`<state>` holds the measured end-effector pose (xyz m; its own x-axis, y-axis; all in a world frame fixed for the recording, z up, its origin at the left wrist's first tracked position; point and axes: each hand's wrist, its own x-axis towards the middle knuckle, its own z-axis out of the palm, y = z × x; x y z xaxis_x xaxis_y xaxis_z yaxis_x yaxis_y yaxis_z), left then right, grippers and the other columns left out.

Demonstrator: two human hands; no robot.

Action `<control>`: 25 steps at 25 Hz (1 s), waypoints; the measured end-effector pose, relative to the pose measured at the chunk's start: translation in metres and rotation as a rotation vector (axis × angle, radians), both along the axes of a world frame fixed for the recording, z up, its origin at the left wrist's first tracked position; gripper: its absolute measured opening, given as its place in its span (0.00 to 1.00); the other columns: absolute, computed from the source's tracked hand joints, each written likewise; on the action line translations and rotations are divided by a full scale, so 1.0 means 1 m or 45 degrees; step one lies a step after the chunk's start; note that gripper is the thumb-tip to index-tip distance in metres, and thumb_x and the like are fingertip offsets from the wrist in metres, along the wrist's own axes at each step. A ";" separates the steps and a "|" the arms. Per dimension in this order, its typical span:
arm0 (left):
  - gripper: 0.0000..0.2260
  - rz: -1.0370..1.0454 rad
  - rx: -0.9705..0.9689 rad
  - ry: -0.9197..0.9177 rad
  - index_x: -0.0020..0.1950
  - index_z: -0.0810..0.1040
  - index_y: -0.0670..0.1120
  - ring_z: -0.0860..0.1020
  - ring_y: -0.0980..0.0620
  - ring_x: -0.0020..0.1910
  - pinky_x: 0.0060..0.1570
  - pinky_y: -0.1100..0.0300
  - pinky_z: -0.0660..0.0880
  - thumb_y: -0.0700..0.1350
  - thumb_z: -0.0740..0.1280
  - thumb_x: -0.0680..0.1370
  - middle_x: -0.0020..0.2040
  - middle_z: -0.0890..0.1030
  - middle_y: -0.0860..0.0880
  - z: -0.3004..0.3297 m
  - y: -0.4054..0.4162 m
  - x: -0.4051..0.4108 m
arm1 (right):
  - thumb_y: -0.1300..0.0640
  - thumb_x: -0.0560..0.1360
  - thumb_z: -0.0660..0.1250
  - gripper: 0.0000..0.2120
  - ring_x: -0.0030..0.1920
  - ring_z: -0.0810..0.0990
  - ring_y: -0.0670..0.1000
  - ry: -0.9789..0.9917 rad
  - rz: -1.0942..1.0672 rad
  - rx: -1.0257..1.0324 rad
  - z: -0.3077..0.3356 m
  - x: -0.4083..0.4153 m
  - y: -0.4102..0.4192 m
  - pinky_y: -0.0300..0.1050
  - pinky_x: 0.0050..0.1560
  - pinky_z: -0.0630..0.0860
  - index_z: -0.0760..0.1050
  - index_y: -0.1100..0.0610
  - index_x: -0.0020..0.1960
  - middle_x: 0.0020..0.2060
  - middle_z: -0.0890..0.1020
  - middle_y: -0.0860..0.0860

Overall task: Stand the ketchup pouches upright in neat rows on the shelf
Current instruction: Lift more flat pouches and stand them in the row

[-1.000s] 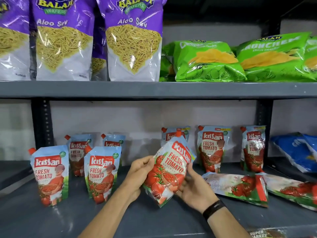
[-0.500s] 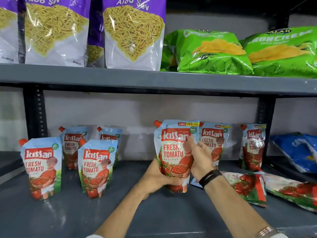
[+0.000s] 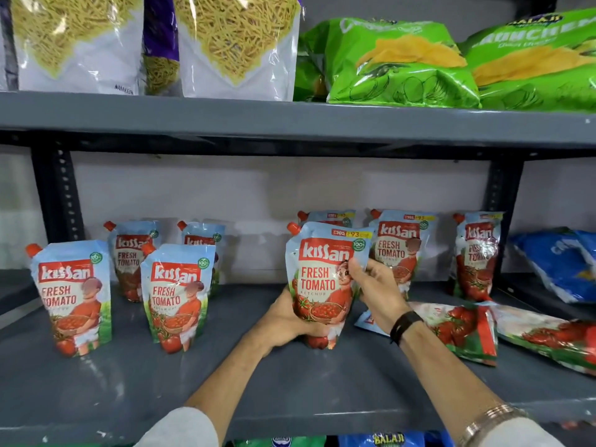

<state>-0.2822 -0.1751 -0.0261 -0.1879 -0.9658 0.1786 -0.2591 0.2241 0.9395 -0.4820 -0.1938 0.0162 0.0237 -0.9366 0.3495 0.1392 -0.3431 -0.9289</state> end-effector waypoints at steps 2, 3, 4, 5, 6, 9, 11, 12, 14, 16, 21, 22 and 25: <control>0.45 0.005 0.010 0.001 0.70 0.71 0.54 0.81 0.54 0.63 0.65 0.46 0.79 0.45 0.87 0.57 0.63 0.84 0.53 0.000 0.002 -0.001 | 0.55 0.83 0.63 0.12 0.62 0.84 0.53 0.014 0.025 0.022 0.001 0.001 -0.001 0.61 0.65 0.78 0.82 0.54 0.61 0.60 0.86 0.52; 0.46 0.006 0.021 -0.005 0.71 0.70 0.54 0.81 0.54 0.63 0.66 0.46 0.78 0.45 0.87 0.57 0.63 0.83 0.54 0.001 0.005 -0.002 | 0.55 0.83 0.63 0.12 0.62 0.83 0.53 0.023 0.024 0.037 0.000 0.003 0.000 0.59 0.65 0.78 0.82 0.54 0.62 0.60 0.86 0.52; 0.46 0.002 0.036 -0.009 0.72 0.69 0.54 0.80 0.54 0.64 0.67 0.47 0.77 0.46 0.87 0.58 0.64 0.83 0.54 0.002 0.008 -0.003 | 0.54 0.82 0.63 0.12 0.62 0.83 0.53 0.039 0.029 0.054 0.001 0.004 0.004 0.58 0.65 0.78 0.81 0.53 0.62 0.60 0.86 0.52; 0.47 0.001 0.061 -0.034 0.72 0.68 0.53 0.80 0.55 0.64 0.68 0.47 0.77 0.48 0.86 0.58 0.64 0.82 0.54 0.002 0.010 -0.003 | 0.52 0.82 0.64 0.12 0.62 0.83 0.53 0.070 0.046 0.072 0.003 0.003 0.007 0.57 0.64 0.79 0.81 0.53 0.62 0.60 0.86 0.51; 0.47 0.012 0.086 -0.057 0.72 0.66 0.52 0.79 0.55 0.64 0.68 0.49 0.76 0.49 0.86 0.58 0.65 0.81 0.54 0.003 0.013 -0.002 | 0.51 0.81 0.66 0.13 0.62 0.83 0.52 0.120 0.096 0.087 0.004 0.000 0.011 0.55 0.64 0.79 0.80 0.53 0.63 0.60 0.86 0.50; 0.42 0.229 0.105 -0.164 0.64 0.65 0.48 0.78 0.54 0.60 0.61 0.53 0.78 0.53 0.86 0.59 0.61 0.78 0.51 0.009 0.027 0.005 | 0.50 0.76 0.72 0.18 0.63 0.81 0.51 0.792 -0.073 0.005 0.004 -0.028 0.021 0.53 0.65 0.78 0.77 0.53 0.65 0.62 0.84 0.50; 0.27 0.416 0.008 -0.340 0.52 0.73 0.49 0.79 0.54 0.47 0.45 0.57 0.76 0.55 0.83 0.63 0.48 0.80 0.51 0.012 0.038 0.010 | 0.50 0.74 0.72 0.21 0.66 0.74 0.55 1.607 -0.462 -0.032 0.003 -0.053 0.029 0.55 0.67 0.73 0.76 0.52 0.66 0.65 0.79 0.52; 0.18 0.413 -0.059 -0.446 0.42 0.74 0.50 0.77 0.55 0.39 0.39 0.58 0.72 0.56 0.80 0.65 0.39 0.79 0.54 0.013 0.046 0.010 | 0.49 0.75 0.69 0.21 0.67 0.71 0.57 1.924 -0.580 0.011 0.003 -0.061 0.036 0.56 0.67 0.70 0.76 0.50 0.67 0.66 0.77 0.53; 0.18 0.225 -0.124 -0.609 0.30 0.73 0.50 0.73 0.57 0.30 0.35 0.58 0.68 0.58 0.77 0.68 0.27 0.74 0.56 0.010 0.063 -0.008 | 0.47 0.75 0.66 0.25 0.69 0.69 0.59 2.236 -0.590 0.188 0.003 -0.073 0.047 0.59 0.68 0.66 0.72 0.48 0.72 0.69 0.74 0.54; 0.18 0.076 -0.156 -0.761 0.29 0.74 0.50 0.71 0.58 0.28 0.33 0.59 0.68 0.60 0.75 0.68 0.26 0.74 0.56 0.006 0.076 -0.037 | 0.42 0.75 0.67 0.31 0.70 0.71 0.60 2.340 -0.453 0.276 0.001 -0.081 0.051 0.59 0.69 0.69 0.68 0.52 0.75 0.71 0.73 0.54; 0.15 0.137 -0.156 -0.831 0.31 0.76 0.52 0.71 0.62 0.26 0.34 0.61 0.69 0.58 0.74 0.70 0.25 0.75 0.57 -0.003 0.080 -0.096 | 0.57 0.80 0.61 0.16 0.62 0.81 0.59 2.453 -0.643 -0.226 -0.021 -0.089 0.062 0.54 0.59 0.78 0.76 0.55 0.67 0.62 0.82 0.55; 0.14 0.171 -0.155 -0.834 0.31 0.75 0.52 0.71 0.62 0.26 0.34 0.62 0.69 0.57 0.74 0.71 0.25 0.75 0.58 -0.003 0.080 -0.104 | 0.62 0.80 0.59 0.16 0.60 0.82 0.59 2.463 -0.666 -0.313 -0.026 -0.091 0.062 0.53 0.57 0.79 0.77 0.55 0.65 0.60 0.83 0.55; 0.13 0.174 -0.135 -0.789 0.32 0.76 0.52 0.72 0.63 0.28 0.36 0.61 0.72 0.55 0.73 0.72 0.26 0.76 0.58 0.001 0.075 -0.123 | 0.63 0.79 0.60 0.18 0.54 0.85 0.60 2.331 -0.757 -0.466 -0.021 -0.110 0.057 0.52 0.48 0.79 0.75 0.58 0.67 0.55 0.85 0.55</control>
<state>-0.4048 -0.1001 -0.0255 -0.1636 -0.9713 0.1725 -0.7796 0.2345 0.5808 -0.5916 -0.1370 -0.0050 0.2841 -0.8611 0.4216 -0.9357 -0.1532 0.3177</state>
